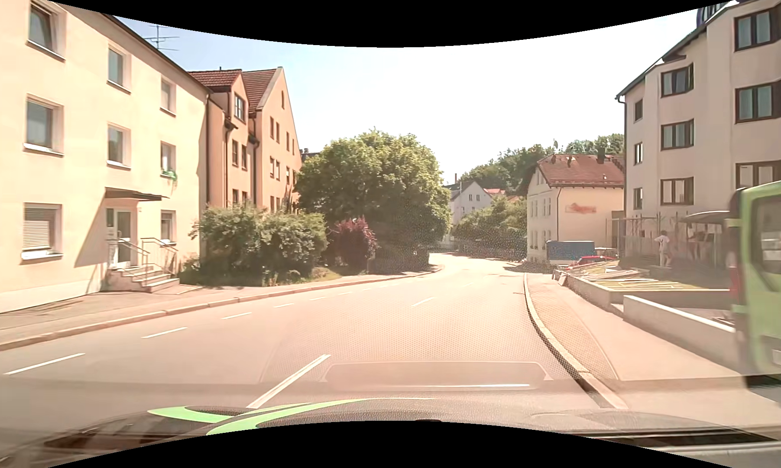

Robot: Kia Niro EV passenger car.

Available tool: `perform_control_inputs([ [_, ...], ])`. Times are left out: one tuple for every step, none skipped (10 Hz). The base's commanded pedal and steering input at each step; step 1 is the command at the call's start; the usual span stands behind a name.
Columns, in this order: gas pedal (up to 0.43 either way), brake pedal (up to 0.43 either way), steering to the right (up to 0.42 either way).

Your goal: Follow the waypoints while adhering to traffic rules and regulations

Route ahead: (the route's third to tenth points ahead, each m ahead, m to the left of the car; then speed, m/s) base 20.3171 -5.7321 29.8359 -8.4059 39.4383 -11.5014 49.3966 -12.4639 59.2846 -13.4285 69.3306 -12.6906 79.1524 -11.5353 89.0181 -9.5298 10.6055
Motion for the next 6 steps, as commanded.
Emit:
perform_control_inputs([
  [0.0,0.012,0.112],
  [0.0,0.006,0.113],
  [0.0,0.0,0.112],
  [0.0,0.0,0.111],
  [0.0,0.0,0.111],
  [0.0,0.0,0.11],
])
